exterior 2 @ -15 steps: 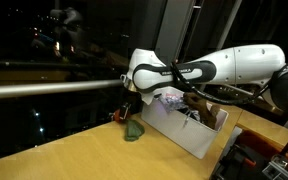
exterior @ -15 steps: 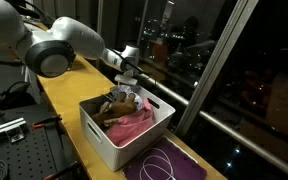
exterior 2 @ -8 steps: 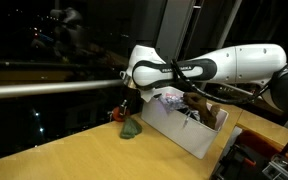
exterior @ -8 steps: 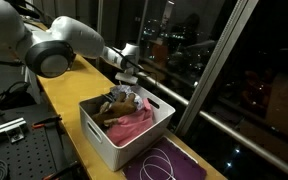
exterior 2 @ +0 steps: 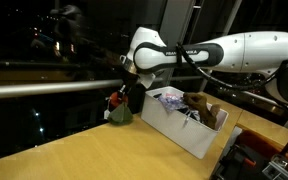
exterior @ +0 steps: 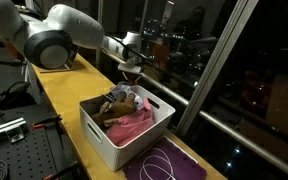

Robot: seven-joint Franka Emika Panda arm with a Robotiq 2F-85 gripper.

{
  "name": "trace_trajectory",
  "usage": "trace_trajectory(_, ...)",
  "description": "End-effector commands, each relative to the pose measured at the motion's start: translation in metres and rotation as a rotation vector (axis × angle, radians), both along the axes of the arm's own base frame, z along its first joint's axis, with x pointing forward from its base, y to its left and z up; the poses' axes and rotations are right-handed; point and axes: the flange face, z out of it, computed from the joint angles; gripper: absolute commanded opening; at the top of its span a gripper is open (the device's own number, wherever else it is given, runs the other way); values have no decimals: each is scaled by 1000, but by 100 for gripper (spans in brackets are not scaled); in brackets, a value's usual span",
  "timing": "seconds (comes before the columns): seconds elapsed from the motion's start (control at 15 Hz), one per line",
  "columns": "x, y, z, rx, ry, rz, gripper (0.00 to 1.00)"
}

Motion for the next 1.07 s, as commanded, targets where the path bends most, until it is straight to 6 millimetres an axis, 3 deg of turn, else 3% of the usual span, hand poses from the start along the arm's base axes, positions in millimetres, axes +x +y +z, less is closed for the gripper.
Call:
trace_trajectory(0.0, 4, -10, 61, -27, -46, -9, 5)
trace_trajectory(0.2, 6, -26, 94, -51, -80, -53, 5)
trace_trajectory(0.47, 4, -61, 118, -89, -106, -142, 5)
trace_trajectory(1.0, -29, -145, 164, -175, -138, -409, 5)
